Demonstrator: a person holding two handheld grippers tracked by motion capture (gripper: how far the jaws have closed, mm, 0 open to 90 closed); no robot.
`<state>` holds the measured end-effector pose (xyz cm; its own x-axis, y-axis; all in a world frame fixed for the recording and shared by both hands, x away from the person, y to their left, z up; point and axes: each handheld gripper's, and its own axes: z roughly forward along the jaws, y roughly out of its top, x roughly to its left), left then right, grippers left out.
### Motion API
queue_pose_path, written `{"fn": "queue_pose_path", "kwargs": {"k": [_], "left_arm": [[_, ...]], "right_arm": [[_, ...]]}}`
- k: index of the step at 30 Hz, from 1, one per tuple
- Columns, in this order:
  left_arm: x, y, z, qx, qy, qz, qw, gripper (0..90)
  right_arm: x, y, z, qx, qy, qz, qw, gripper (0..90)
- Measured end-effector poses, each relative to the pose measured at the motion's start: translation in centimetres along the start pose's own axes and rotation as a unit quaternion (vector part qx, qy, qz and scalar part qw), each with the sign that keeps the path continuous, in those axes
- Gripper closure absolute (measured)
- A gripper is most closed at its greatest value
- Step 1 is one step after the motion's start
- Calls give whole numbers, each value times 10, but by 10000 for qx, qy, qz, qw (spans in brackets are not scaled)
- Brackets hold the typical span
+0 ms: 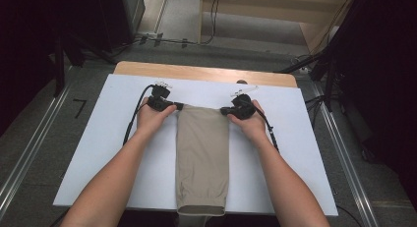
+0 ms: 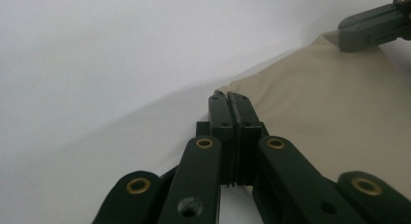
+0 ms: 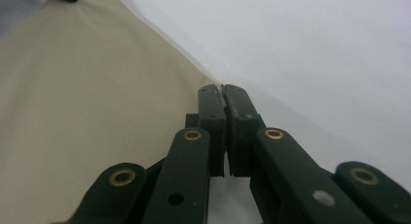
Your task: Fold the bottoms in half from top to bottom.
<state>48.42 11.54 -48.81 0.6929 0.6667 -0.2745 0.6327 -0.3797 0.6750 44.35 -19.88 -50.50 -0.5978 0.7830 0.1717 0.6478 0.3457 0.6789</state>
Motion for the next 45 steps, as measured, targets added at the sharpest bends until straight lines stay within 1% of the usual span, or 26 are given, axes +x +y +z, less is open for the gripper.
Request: {"fn": "queue_pose_path", "kwargs": {"k": [2,5,7,10,12,17,20,23,26,29,30,31,32,33,34,35,36,37,38,39,40,42,43,45], "left_arm": [[-1,8,-3,-17,11,101,9999,900],[-1,19,-7,-86,36,126,9999,900],[1,25,-9,-145,40,98,9998,900],[5,38,-13,-223,73,48,9997,900],[8,47,-15,-251,130,66,9996,900],[15,67,-19,-328,199,74,9992,900],[20,75,-20,-389,193,16,9991,900],[26,84,-18,-331,259,-31,9991,900],[30,95,-18,-338,304,-47,9990,900],[32,103,-19,-460,439,-100,9979,900],[33,104,-19,-533,485,-68,9974,900],[34,105,-19,-656,488,-65,9966,888],[35,105,-20,-803,511,-160,9953,758],[36,105,-22,-870,437,-237,9950,600],[37,104,-23,-899,452,-273,9946,467],[37,104,-25,-944,431,-318,9941,336],[37,102,-28,-1026,231,-416,9936,271],[37,100,-30,-1052,52,-396,9936,225],[35,98,-32,-1080,-44,-341,9936,181],[33,96,-34,-1085,-96,-291,9936,142],[30,92,-36,-1088,-164,-230,9937,139],[25,85,-42,-1130,-178,-187,9933,131],[22,81,-45,-1155,-180,-128,9931,130],[17,74,-50,-1163,-202,-89,9930,129]], "right_arm": [[-2,5,-4,-56,9,-6,10000,860],[-5,16,-9,-150,-20,-43,9999,861],[-7,23,-12,-172,-67,-69,9998,861],[-13,35,-16,-224,-115,-35,9997,861],[-17,43,-18,-252,-142,-24,9996,860],[-25,64,-21,-347,-213,-71,9991,860],[-30,76,-21,-372,-259,-128,9989,859],[-36,87,-20,-382,-294,-124,9988,859],[-41,96,-19,-394,-360,-104,9985,859],[-44,103,-18,-426,-313,-68,9986,858],[-45,105,-18,-467,-304,-98,9984,846],[-45,107,-18,-553,-363,-176,9977,798],[-44,109,-19,-620,-476,-202,9967,615],[-45,111,-19,-625,-548,-135,9964,458],[-46,113,-20,-585,-525,-47,9969,395],[-47,113,-21,-612,-532,37,9967,342],[-47,113,-23,-627,-533,142,9965,316],[-47,112,-27,-660,-485,288,9962,276],[-48,110,-29,-708,-411,358,9960,253],[-47,108,-32,-743,-360,376,9959,243],[-46,107,-34,-770,-334,379,9957,230],[-41,100,-39,-861,-236,367,9953,190],[-39,97,-42,-886,-215,393,9951,186],[-33,90,-46,-914,-160,383,9949,171]]}}
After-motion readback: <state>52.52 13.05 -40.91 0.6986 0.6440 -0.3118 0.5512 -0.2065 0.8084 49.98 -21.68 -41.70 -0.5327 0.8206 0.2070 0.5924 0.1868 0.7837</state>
